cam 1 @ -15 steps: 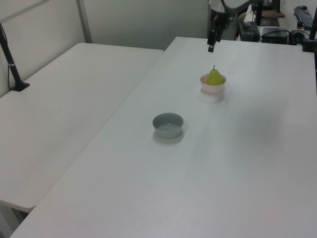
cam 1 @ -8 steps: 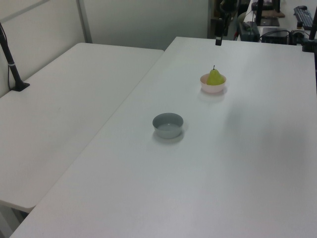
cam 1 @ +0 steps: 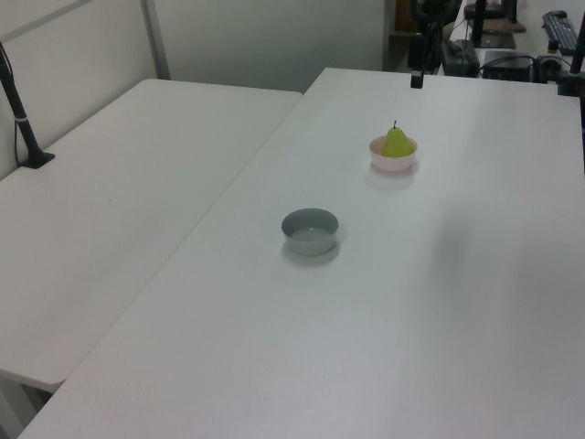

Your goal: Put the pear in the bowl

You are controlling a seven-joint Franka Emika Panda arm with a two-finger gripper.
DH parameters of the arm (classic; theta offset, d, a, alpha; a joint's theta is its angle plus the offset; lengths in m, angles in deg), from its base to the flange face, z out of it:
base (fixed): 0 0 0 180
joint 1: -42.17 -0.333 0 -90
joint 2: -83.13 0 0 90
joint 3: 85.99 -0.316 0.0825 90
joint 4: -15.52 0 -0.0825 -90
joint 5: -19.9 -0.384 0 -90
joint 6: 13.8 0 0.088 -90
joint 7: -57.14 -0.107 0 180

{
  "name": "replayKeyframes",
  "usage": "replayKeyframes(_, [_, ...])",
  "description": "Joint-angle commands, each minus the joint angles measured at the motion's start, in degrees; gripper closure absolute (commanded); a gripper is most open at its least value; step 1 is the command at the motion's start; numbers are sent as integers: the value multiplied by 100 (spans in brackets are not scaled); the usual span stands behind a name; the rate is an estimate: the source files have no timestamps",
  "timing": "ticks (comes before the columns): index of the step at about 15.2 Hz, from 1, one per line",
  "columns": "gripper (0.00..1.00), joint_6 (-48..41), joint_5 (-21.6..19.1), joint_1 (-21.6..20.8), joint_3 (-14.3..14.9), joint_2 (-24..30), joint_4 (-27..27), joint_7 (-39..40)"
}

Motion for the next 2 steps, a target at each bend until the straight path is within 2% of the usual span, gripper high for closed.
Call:
replayKeyframes(1, [0,-59,13,117,-86,139,103,-431])
replayKeyframes(2, [0,-59,13,135,-86,130,85,-485])
